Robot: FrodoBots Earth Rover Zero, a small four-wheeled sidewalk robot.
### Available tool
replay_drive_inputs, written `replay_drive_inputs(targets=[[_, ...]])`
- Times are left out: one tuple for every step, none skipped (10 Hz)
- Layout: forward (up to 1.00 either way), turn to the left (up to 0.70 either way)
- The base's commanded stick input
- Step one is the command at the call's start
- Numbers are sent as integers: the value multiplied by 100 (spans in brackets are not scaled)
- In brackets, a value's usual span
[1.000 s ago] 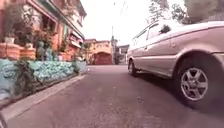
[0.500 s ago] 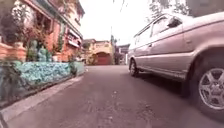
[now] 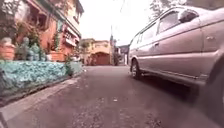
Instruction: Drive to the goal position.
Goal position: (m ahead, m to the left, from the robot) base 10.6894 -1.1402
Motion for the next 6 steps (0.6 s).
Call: replay_drive_inputs(targets=[[70,0],[70,0],[70,0],[70,0],[70,0],[70,0]])
